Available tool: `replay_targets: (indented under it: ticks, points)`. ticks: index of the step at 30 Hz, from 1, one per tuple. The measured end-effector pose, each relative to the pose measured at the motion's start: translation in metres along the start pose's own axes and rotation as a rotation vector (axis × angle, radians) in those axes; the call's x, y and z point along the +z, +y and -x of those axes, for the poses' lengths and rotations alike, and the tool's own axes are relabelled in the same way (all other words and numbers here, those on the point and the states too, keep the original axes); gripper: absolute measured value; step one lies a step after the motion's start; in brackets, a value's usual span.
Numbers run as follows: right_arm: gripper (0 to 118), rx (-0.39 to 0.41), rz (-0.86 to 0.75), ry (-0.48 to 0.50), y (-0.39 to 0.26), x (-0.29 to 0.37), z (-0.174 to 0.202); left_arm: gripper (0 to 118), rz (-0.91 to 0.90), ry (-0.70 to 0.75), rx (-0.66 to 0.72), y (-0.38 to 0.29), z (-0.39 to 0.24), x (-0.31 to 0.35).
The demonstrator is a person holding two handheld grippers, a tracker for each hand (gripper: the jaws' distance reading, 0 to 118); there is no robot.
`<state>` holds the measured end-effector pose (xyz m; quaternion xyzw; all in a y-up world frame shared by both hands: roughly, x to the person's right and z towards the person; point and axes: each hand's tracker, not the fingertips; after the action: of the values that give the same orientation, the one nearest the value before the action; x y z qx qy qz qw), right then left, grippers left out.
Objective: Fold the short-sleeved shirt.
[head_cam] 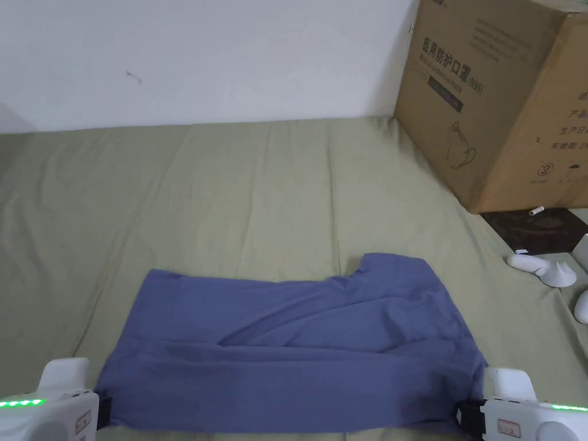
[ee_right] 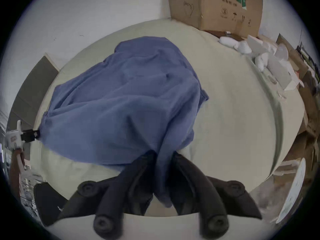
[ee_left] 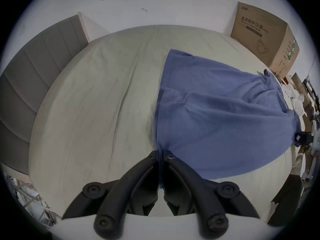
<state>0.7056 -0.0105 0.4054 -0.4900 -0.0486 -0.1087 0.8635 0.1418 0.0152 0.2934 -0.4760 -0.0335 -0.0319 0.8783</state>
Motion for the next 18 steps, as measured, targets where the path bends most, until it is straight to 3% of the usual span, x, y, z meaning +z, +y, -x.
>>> replay_targets:
  ticks: [5, 8, 13, 18]
  points:
    - [13, -0.032, -0.128, 0.073, 0.013, 0.059, 0.003, 3, -0.082, -0.036, 0.036, 0.006, 0.014, 0.039]
    - [13, 0.017, -0.178, 0.062, 0.011, 0.091, 0.008, 3, -0.120, -0.035, 0.027, 0.005, 0.015, 0.068]
    - [13, 0.033, -0.159, 0.081, -0.002, 0.125, 0.013, 3, -0.146, -0.057, 0.043, -0.014, 0.033, 0.100]
    - [13, 0.014, -0.042, 0.062, -0.039, 0.098, 0.009, 3, -0.070, -0.047, 0.067, -0.057, 0.044, 0.090]
